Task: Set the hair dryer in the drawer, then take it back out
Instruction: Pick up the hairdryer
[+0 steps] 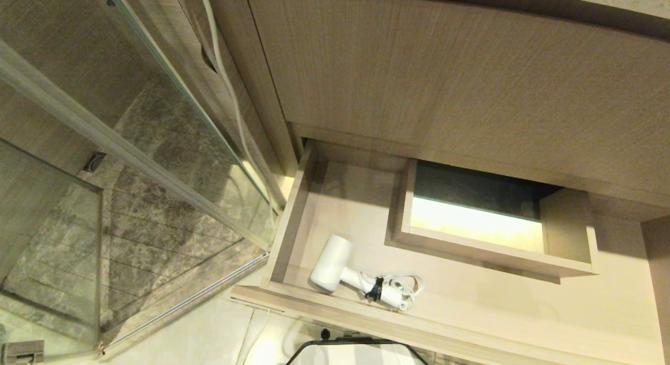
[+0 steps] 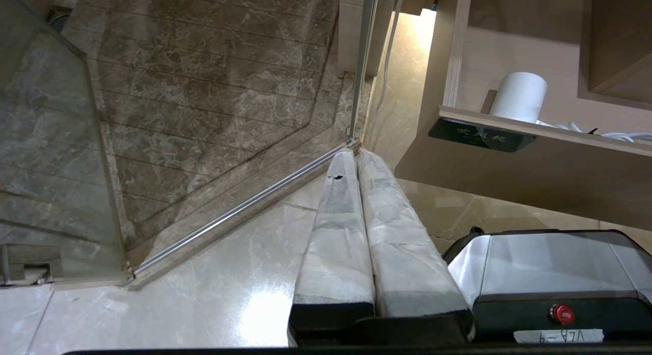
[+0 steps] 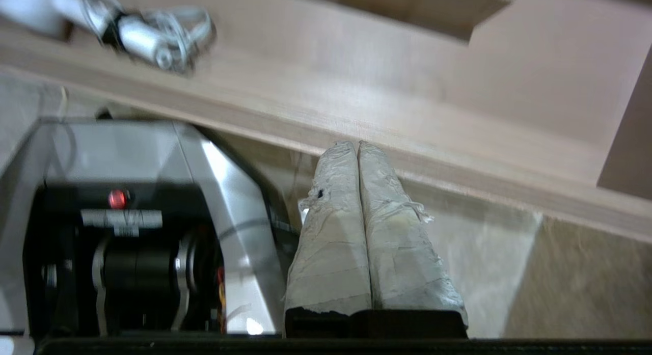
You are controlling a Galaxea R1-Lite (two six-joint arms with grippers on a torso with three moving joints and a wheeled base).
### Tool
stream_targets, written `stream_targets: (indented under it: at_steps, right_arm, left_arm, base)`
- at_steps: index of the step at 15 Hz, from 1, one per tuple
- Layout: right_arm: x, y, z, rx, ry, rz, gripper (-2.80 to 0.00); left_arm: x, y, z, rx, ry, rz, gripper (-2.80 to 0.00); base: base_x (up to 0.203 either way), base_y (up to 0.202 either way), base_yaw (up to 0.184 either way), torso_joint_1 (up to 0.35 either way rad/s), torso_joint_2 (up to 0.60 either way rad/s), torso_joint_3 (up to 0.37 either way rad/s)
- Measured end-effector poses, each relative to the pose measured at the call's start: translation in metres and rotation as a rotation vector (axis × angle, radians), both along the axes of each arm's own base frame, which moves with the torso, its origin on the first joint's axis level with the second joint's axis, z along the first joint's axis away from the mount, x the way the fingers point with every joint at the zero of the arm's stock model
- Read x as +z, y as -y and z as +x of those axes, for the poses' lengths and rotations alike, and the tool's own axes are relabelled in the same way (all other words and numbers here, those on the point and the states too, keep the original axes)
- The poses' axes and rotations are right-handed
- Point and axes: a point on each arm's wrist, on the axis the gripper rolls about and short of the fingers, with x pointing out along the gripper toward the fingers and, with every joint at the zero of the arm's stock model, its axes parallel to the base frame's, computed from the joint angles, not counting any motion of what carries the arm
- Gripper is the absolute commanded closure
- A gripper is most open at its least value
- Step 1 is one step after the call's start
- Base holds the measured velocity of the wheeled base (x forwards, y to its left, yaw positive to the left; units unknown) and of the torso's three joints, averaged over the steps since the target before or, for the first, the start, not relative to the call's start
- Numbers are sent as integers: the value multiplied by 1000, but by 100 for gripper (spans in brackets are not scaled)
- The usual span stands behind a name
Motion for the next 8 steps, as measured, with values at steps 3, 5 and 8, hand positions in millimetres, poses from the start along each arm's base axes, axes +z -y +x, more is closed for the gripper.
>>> stream_targets:
  at_steps: [3,5,8]
  right_arm:
    - [-12,0,-12,-12,136,37,0]
    - [-16,-1,-14,-15,168,44,0]
    - [-18,-1,-16,-18,192,51,0]
  left_arm:
    - [0,0,0,-1,0,0,0]
    - [0,0,0,-1,0,0,0]
    - [0,0,0,0,0,0,0]
  base:
    - [0,0,0,0,0,0]
    - [0,0,0,0,0,0]
    - [0,0,0,0,0,0]
